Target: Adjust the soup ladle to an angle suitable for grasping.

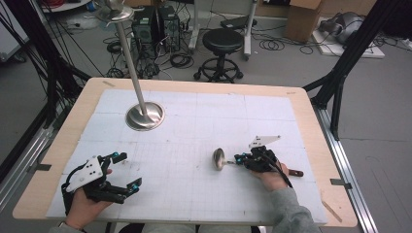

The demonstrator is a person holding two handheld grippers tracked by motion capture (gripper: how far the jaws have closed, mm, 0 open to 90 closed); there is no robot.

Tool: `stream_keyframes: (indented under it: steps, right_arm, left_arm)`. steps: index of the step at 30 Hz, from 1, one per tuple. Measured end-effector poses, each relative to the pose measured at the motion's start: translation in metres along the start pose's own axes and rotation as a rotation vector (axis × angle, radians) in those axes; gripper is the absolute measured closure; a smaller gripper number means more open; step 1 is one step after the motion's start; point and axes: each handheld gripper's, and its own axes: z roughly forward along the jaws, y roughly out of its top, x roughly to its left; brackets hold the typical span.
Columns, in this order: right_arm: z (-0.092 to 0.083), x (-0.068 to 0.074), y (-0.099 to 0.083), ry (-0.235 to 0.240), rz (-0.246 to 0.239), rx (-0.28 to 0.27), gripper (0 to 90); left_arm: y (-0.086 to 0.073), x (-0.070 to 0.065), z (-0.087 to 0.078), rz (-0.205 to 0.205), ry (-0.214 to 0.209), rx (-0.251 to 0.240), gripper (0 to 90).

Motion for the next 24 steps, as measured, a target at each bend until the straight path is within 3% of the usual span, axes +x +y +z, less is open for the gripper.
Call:
stream_keyframes:
  steps: [24]
  right_arm:
    - [-0.011,0.03,-0.017,0.091,-0.072,0.005,89.7]
  left_arm:
    - [0.0,0.002,-0.001,-0.007,0.034,0.004,1.8]
